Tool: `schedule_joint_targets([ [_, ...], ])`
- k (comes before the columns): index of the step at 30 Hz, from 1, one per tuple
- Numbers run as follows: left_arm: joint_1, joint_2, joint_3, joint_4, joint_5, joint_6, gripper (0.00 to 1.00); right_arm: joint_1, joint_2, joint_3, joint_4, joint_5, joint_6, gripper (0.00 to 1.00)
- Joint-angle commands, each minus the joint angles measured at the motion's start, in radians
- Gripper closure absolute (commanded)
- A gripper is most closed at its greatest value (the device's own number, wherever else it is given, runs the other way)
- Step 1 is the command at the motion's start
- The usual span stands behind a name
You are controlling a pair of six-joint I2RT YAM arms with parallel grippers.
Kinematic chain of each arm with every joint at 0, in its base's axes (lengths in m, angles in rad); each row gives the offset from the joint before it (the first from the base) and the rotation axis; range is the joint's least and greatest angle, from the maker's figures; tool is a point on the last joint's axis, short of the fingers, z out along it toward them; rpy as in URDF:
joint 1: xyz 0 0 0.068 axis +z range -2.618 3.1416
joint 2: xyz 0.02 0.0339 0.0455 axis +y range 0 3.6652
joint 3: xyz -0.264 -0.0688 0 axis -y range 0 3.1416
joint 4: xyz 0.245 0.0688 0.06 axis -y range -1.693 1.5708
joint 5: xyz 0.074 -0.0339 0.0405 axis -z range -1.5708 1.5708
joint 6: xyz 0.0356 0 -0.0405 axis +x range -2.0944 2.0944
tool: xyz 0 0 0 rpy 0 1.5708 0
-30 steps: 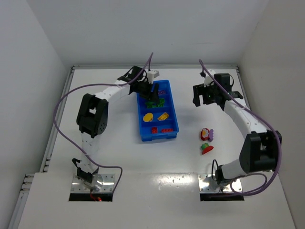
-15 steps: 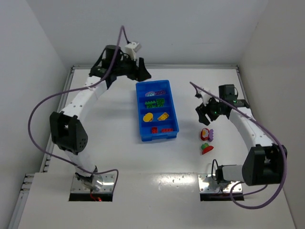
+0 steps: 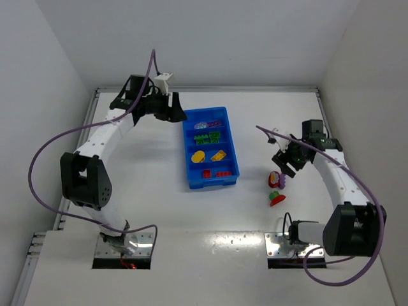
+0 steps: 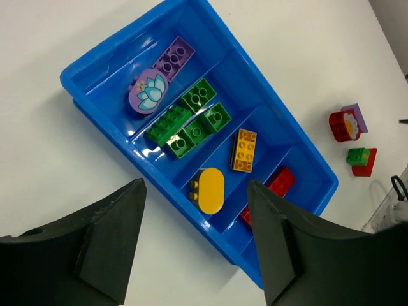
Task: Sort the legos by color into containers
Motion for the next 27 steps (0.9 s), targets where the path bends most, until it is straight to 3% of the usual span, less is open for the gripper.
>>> schedule_joint_targets([
  [1,-0.005,-0.073,-0.001,0.016,0.009,0.016,0.26,-0.014,-0.066,-0.006,0.002,0.035,-0.037,0.28],
  [6,-0.005,-0.038,0.018,0.016,0.040,0.007,0.11,-0.034,-0.121,-0.064,0.002,0.035,-0.095,0.25],
  [14,-0.005,-0.047,0.016,0.016,0.106,0.031,0.00,-0.065,-0.096,-0.078,-0.007,-0.008,-0.244,0.24],
  [20,-0.005,-0.056,-0.007,-0.002,0.082,0.028,0.00,-0.085,0.030,-0.017,-0.043,-0.119,-0.292,0.19],
  [27,0.005,-0.065,-0.007,-0.011,0.063,0.056,0.00,-0.085,0.162,0.034,-0.021,-0.130,-0.369,0.18],
])
